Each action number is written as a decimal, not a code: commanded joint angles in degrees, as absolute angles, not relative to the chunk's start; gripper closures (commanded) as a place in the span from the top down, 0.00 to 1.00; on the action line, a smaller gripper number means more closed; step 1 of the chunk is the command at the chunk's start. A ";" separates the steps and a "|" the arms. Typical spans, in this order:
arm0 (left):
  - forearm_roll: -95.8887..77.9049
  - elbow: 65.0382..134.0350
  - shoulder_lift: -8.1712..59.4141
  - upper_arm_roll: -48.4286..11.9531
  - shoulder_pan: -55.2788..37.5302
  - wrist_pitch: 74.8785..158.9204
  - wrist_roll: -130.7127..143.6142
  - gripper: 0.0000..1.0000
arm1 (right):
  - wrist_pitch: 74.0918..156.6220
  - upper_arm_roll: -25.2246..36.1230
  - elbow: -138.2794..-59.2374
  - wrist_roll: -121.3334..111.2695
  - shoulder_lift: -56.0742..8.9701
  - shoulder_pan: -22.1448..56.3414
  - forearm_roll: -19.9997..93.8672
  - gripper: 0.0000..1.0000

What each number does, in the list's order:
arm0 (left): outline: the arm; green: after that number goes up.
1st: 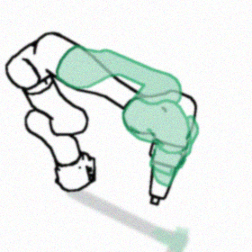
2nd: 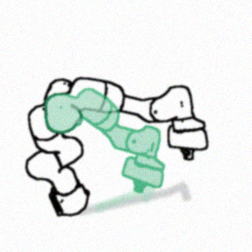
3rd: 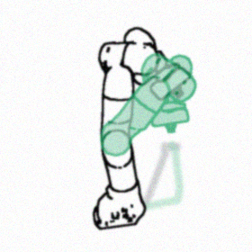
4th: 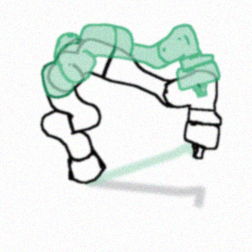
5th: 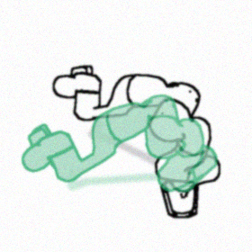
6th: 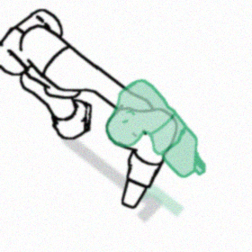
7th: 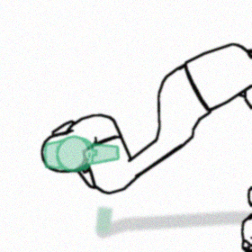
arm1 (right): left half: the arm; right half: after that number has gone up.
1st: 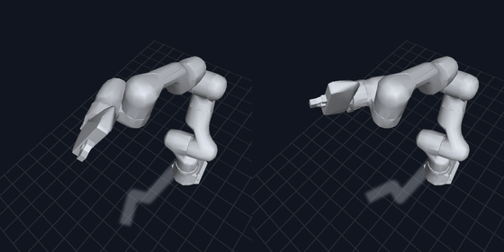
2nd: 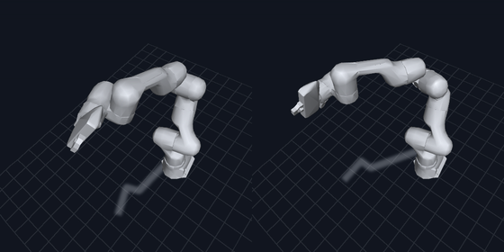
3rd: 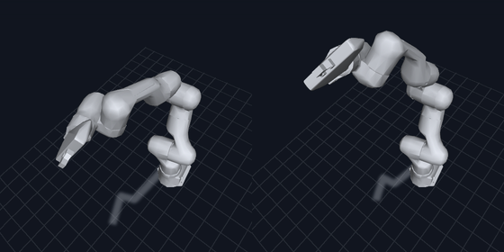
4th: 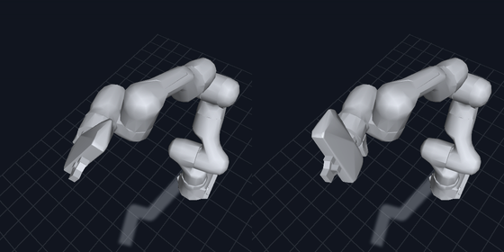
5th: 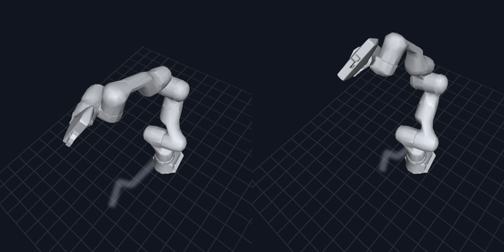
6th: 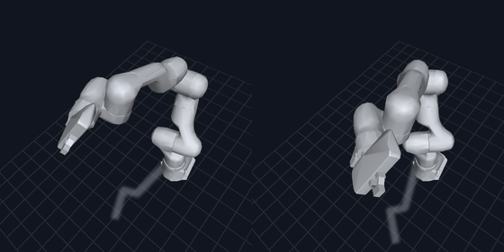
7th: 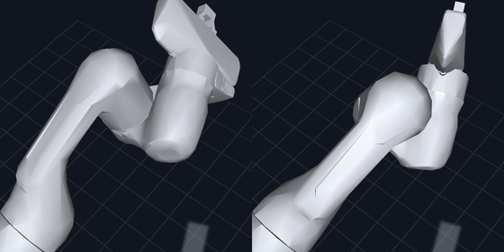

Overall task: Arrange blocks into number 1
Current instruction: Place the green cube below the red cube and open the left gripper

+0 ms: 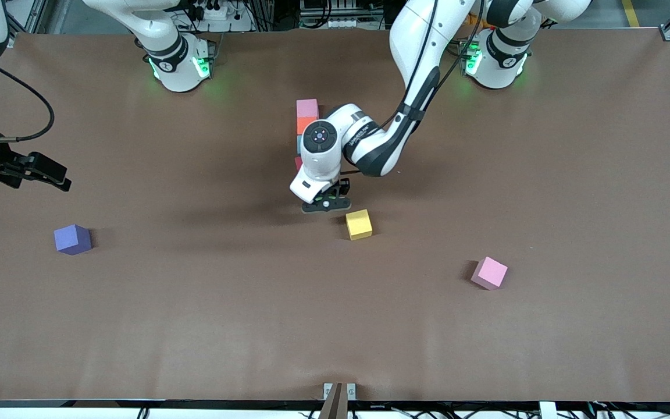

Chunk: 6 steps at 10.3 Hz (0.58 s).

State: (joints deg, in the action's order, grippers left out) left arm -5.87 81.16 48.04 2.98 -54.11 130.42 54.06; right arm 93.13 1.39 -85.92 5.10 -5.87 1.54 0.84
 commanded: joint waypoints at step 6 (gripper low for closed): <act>-6.33 79.89 49.04 3.52 -57.66 130.34 54.76 0.00 | 92.81 0.88 -85.52 6.15 -5.98 1.41 0.00 1.00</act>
